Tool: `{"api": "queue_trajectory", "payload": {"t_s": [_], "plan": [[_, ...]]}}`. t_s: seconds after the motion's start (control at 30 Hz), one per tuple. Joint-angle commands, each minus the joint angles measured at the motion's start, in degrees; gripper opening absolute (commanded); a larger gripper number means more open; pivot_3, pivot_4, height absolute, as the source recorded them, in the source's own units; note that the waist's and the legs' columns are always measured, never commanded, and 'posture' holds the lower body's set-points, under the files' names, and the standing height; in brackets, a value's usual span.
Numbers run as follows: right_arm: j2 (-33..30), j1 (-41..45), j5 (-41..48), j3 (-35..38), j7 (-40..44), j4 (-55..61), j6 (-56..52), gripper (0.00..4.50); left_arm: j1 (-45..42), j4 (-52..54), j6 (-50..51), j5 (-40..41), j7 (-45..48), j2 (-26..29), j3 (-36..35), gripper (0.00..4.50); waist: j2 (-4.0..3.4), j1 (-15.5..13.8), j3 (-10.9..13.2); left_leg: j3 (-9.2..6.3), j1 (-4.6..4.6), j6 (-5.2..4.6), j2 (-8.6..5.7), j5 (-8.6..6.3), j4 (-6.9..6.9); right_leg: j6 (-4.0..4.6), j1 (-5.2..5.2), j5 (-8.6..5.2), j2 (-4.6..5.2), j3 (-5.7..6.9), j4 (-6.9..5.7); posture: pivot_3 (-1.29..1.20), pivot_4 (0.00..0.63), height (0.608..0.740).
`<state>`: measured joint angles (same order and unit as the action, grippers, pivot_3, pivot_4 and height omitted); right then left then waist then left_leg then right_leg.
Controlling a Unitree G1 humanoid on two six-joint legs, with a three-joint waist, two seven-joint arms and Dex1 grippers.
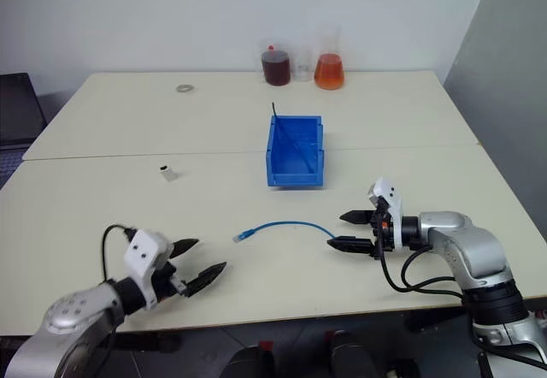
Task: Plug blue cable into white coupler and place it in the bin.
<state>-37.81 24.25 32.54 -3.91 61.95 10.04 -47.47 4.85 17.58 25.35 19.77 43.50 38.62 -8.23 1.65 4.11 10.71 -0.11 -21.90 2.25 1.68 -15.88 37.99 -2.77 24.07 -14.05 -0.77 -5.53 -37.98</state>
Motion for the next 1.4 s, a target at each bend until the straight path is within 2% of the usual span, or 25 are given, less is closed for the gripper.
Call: {"api": "queue_trajectory", "payload": {"t_s": [0.03, 0.17, 0.33, 0.5, 0.63, 0.87, 1.13, 1.27, 1.4], "plan": [[-0.18, 0.56, 3.34, 2.90, -1.93, 4.69, -2.51, 4.44, -7.27, -11.28, -7.79, -3.26, 7.06, 1.53, 4.52, 4.50, 0.02, -0.08, -0.02, 0.00, -0.01, 0.00, 0.01, 0.00, 0.00, 0.00, 0.00, 0.00, -0.01, 0.00, 0.01, 0.00, 0.150, 0.740], [-0.20, -1.21, 4.77, 4.14, -4.50, 7.33, -4.12, 4.44, -14.47, -22.85, -14.76, -5.74, 13.78, 1.37, 9.10, 4.50, 0.03, -0.37, -0.02, 0.05, -0.08, 0.00, 0.01, 0.00, -0.02, 0.02, 0.06, 0.00, 0.00, -0.03, 0.03, 0.00, 0.150, 0.740], [-1.32, -4.78, 4.03, 5.62, -6.49, 7.99, -3.45, 4.44, -21.71, -30.45, -19.73, -7.33, 19.58, -0.28, 13.11, 4.50, 0.07, -1.57, -0.05, 0.01, -0.14, -0.01, 0.00, -0.01, 0.00, 0.07, 0.05, 0.01, 0.04, 0.01, 0.04, 0.00, 0.150, 0.740], [-2.32, -6.54, 4.15, 6.69, -7.49, 8.48, -2.87, 4.44, -24.41, -33.89, -22.22, -7.82, 22.70, -1.54, 14.70, 4.50, 0.08, -1.96, -0.06, 0.05, -0.15, -0.02, -0.03, -0.01, 0.09, -0.01, 0.04, 0.02, 0.05, -0.03, 0.03, 0.00, 0.150, 0.740], [-2.23, -7.25, 3.53, 7.23, -8.77, 7.51, -1.85, 4.50, -24.93, -34.92, -22.40, -7.68, 24.04, -2.09, 15.16, 3.81, 0.07, -2.15, -0.07, 0.01, -0.14, -0.03, 0.00, -0.01, 0.08, -0.01, 0.04, 0.02, 0.03, 0.00, 0.01, 0.00, 0.150, 0.740], [-2.24, -7.64, 3.70, 7.73, -9.78, 7.52, -1.43, 4.50, -25.72, -38.37, -23.64, -8.67, 22.95, -1.27, 13.86, 2.12, 0.07, -2.17, -0.07, 0.02, -0.13, -0.03, 0.00, -0.01, 0.08, -0.01, 0.04, 0.02, 0.03, -0.01, 0.00, 0.00, 0.150, 0.740], [-1.40, -6.46, 3.36, 6.67, -10.23, 5.64, -0.56, 4.50, -23.99, -35.68, -22.24, -7.97, 22.93, -0.69, 13.52, 0.28, 0.06, -1.93, -0.08, 0.03, -0.12, -0.03, 0.02, -0.02, 0.07, -0.01, 0.03, 0.02, 0.01, -0.02, -0.01, 0.00, 0.150, 0.740], [-0.70, -6.12, 3.04, 6.34, -10.53, 4.94, -0.14, 4.50, -23.38, -33.15, -20.22, -7.25, 22.39, -1.08, 13.44, 0.23, 0.06, -1.89, -0.08, 0.03, -0.11, -0.03, 0.02, -0.01, 0.08, -0.01, 0.04, 0.02, 0.01, -0.02, -0.02, 0.00, 0.150, 0.740], [-0.03, -5.51, 4.33, 7.44, -11.48, 5.74, -1.14, 4.50, -24.86, -26.10, -8.15, -2.78, 19.08, -1.83, 11.28, 0.23, 0.06, -1.88, -0.08, 0.02, -0.13, -0.03, 0.02, -0.01, 0.08, -0.01, 0.04, 0.02, 0.02, -0.02, -0.02, 0.00, 0.150, 0.740]]}}
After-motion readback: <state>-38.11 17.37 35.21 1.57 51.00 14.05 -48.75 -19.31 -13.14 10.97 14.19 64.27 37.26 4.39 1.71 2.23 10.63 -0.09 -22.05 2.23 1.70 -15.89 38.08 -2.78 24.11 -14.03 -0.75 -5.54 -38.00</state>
